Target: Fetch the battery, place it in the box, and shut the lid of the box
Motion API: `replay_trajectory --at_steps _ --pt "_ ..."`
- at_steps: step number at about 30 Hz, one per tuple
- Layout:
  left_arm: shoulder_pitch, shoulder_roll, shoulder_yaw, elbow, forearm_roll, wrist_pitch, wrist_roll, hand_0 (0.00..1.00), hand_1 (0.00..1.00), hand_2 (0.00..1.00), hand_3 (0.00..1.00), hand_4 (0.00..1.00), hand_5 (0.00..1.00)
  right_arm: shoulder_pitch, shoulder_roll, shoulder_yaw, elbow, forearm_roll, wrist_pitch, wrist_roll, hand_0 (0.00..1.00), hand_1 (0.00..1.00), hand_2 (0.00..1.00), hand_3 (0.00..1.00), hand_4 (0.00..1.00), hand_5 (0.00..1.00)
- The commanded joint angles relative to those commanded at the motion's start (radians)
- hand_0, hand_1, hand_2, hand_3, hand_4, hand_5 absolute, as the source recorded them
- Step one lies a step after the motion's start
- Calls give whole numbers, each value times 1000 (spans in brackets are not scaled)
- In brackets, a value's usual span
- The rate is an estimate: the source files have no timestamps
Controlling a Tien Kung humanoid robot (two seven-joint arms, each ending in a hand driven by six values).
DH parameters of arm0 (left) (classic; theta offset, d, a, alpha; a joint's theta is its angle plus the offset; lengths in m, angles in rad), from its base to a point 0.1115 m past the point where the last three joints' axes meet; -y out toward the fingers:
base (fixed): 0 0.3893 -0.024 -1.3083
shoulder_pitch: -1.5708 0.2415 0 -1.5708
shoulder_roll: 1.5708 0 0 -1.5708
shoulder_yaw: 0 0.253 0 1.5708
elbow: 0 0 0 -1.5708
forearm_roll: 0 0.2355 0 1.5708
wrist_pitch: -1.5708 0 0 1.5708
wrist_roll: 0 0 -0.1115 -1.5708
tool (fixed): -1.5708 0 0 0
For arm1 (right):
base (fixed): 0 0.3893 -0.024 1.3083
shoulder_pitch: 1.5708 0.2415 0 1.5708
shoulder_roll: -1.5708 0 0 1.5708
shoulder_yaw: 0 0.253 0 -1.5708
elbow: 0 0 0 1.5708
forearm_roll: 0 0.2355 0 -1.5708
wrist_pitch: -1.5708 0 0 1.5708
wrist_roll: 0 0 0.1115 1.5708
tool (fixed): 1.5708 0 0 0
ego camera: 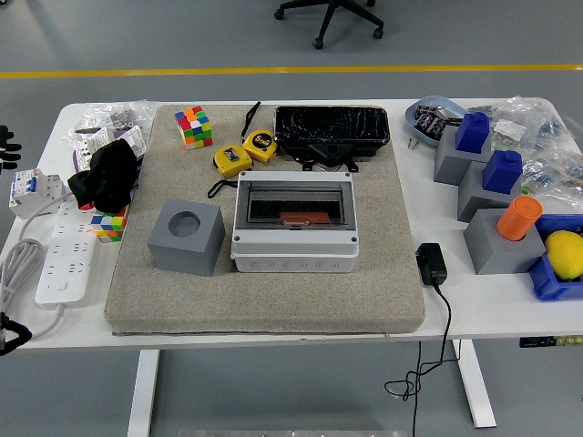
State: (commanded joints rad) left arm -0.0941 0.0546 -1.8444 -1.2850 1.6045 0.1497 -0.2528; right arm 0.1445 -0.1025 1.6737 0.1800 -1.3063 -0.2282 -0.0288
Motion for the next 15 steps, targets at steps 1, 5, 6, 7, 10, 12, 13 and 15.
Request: replay_trajectory --at_steps 1,5,6,7,10,12,13,15 --pt "-1 1 1 1 -1 -3 0 775 805 729 497 973 881 0 0 0 0 0 1 0 839 809 795 824 998 998" --pt "-6 0 4 10 -28 -8 -7 869 827 715 996 973 898 -1 -2 -8 0 9 8 -3 831 801 793 823 998 998" --pt "-6 0 4 10 -31 -8 -8 869 827 715 996 973 898 -1 -2 -8 0 9 8 -3 831 801 793 823 998 998" --pt "-4 2 5 13 -46 -10 -7 869 827 715 996 973 898 0 -2 -9 0 12 8 -1 831 801 793 823 998 998" --pt "-2 5 9 18 -76 -27 9 452 662 750 998 996 894 1 -1 -15 0 19 7 3 827 797 792 822 998 998" --pt "-2 4 11 16 -121 -67 33 452 662 750 998 996 894 2 0 -17 0 23 7 4 827 797 792 822 998 998" --pt "-3 3 9 15 -126 -93 44 452 662 750 998 996 894 2 0 -18 0 24 8 4 827 797 792 822 998 998" --pt "-7 4 9 17 -98 -110 52 619 807 998 791 998 880 2 0 -15 0 20 10 2 819 796 788 822 998 998"
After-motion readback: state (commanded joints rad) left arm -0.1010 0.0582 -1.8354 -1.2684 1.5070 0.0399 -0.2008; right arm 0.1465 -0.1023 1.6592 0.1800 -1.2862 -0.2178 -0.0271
